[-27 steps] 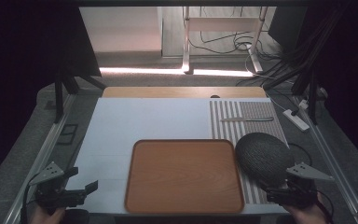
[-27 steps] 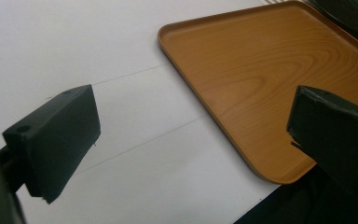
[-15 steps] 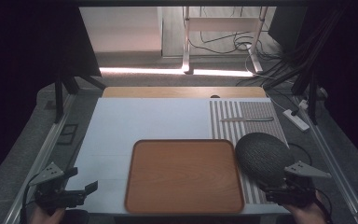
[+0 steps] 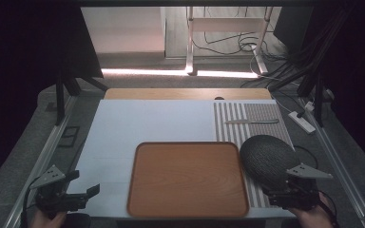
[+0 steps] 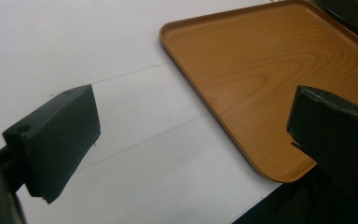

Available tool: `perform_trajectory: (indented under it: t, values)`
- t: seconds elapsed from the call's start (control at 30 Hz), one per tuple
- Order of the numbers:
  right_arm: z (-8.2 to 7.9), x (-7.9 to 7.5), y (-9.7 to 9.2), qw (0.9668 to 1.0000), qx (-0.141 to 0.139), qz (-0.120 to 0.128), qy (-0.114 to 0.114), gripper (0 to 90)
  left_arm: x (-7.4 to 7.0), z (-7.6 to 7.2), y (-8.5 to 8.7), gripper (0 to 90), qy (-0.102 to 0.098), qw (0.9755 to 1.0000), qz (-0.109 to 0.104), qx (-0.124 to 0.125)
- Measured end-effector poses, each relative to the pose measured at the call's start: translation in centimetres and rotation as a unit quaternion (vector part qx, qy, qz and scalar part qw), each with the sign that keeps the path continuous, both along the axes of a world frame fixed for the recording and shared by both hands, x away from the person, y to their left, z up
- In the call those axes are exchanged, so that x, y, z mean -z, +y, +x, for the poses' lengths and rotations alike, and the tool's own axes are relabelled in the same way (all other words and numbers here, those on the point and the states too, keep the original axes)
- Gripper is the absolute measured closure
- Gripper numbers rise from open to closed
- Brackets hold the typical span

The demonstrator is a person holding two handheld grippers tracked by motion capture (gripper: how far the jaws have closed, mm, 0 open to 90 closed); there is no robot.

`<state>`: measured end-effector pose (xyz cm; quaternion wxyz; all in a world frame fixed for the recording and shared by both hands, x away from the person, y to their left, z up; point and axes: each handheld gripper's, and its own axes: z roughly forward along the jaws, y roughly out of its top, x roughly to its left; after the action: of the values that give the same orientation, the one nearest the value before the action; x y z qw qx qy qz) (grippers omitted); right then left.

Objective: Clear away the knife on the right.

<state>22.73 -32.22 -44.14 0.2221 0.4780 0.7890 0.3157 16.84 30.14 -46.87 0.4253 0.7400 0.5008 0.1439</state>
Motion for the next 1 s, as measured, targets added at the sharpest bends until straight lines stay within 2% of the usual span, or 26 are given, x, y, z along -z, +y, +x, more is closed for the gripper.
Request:
perform_trajectory:
  t: [0.13, 0.27, 0.47, 0.63, 0.7, 0.87, 1.0]
  values:
    - [0.6, 0.0, 0.0, 0.9999, -0.002, 0.002, 0.011, 1.1, 0.0, 0.0, 0.0, 2.6, 0.000, 1.0000, 0.001, 0.000]
    - [1.3, -0.1, 0.0, 1.0000, -0.005, -0.007, -0.001, 1.1, 0.0, 0.0, 0.0, 2.6, 0.001, 1.0000, 0.002, 0.000]
    - [2.5, -0.2, -0.3, 0.9999, -0.008, 0.004, 0.007, 1.1, 0.0, 0.0, 0.0, 2.6, 0.001, 1.0000, 0.002, 0.000]
    - [3.1, 0.0, -0.3, 0.9999, -0.011, 0.002, 0.011, 1.1, 0.0, 0.1, -0.1, 2.6, 0.002, 1.0000, 0.004, 0.001]
    - [3.7, 0.1, -0.4, 0.9996, -0.016, 0.015, 0.016, 1.1, 0.0, 0.1, -0.1, 2.6, 0.002, 1.0000, 0.003, 0.000]
    - [4.9, 0.0, -0.5, 0.9997, -0.020, 0.011, 0.007, 1.1, 0.0, 0.1, -0.1, 2.6, 0.003, 1.0000, 0.003, 0.000]
    - [5.8, 0.0, -0.4, 0.9996, -0.021, 0.018, 0.002, 1.2, 0.0, 0.1, -0.1, 2.6, 0.004, 1.0000, 0.004, 0.001]
